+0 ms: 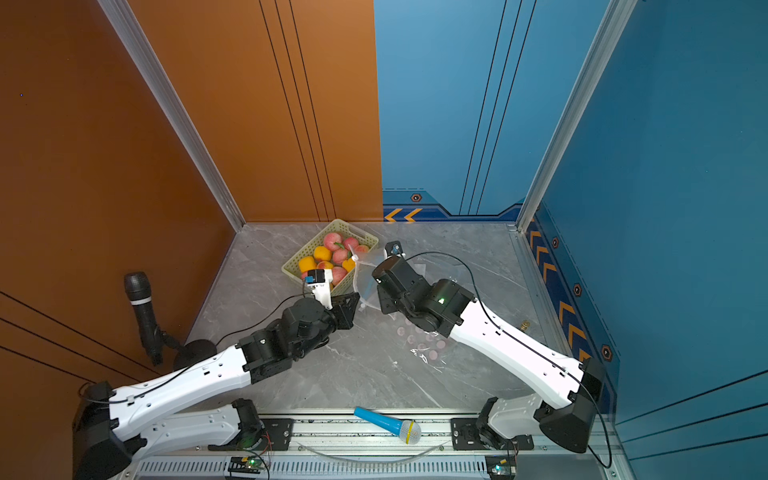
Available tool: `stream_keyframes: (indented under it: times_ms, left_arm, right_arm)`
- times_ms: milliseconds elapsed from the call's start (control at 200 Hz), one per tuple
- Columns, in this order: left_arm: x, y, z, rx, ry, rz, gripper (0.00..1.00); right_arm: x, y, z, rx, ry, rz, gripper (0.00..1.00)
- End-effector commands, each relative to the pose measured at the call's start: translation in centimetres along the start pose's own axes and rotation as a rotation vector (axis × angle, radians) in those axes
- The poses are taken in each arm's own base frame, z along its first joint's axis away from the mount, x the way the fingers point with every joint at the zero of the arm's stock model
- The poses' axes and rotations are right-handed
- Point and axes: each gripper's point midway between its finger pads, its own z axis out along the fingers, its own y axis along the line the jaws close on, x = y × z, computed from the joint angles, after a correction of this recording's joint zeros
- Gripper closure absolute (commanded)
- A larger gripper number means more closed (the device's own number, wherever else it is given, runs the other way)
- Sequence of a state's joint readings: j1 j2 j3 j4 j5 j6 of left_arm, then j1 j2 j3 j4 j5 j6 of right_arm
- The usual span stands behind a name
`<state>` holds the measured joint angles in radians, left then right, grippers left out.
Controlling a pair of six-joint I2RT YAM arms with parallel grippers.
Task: Place the peach in a zip-top bag and seal the zipper
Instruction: Open the zipper food storage bag.
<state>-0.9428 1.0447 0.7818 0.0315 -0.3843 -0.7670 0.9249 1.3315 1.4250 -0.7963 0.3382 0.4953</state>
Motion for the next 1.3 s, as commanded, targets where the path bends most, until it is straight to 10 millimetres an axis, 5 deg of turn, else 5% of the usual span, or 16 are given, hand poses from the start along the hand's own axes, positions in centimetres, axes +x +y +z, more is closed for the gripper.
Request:
stream_keyframes:
  times_ms: [0,190,235,285,441,751,961,1001,1136,1222,1297]
  left_arm:
    - [-4.2,-0.2,-2.9,-0.027,-0.084,0.083,0.93]
    - [-5.6,0.3,-7.2,-0.065,-0.024,0.237,1.00]
    - [-5.4,0.5,-7.9,-0.058,-0.011,0.235,0.92]
    - [-5.1,0.6,-8.5,-0.046,0.006,0.209,0.77]
    - [-3.1,0.7,-8.7,-0.005,0.066,0.081,0.01]
    - [-2.5,-0.9,-6.0,0.021,0.033,0.054,0.02]
    - [-2.6,2.4,-4.9,-0.101,-0.031,-0.039,0.00]
    - [-2.4,3.2,-4.9,-0.117,-0.038,-0.066,0.11]
    - [-2.1,4.9,-5.5,-0.133,-0.054,-0.108,0.80]
    - [-3.1,4.6,-6.7,-0.131,-0.057,-0.037,1.00]
    - [-4.1,4.2,-8.0,-0.141,-0.041,0.056,1.00]
  right_arm:
    - [-0.3,1.9,-1.3,-0.129,-0.015,0.062,1.00]
    - [-0.7,4.8,-2.0,-0.299,-0.013,0.101,1.00]
    - [-0.9,5.3,-2.1,-0.324,-0.021,0.106,1.00]
    - [-1.2,5.5,-2.1,-0.327,-0.029,0.110,1.00]
    - [-1.8,5.6,-1.2,-0.302,-0.052,0.131,1.00]
    - [-1.1,7.6,-0.6,-0.305,-0.067,0.135,1.00]
    - [0.1,8.9,-0.3,-0.320,-0.051,0.126,1.00]
    - [0.3,9.1,-0.3,-0.327,-0.050,0.128,1.00]
    - [0.5,9.9,-0.2,-0.374,-0.040,0.146,1.00]
    - [0.6,10.8,-0.1,-0.424,-0.016,0.149,1.00]
    - [0.7,12.0,0.0,-0.487,0.009,0.156,1.00]
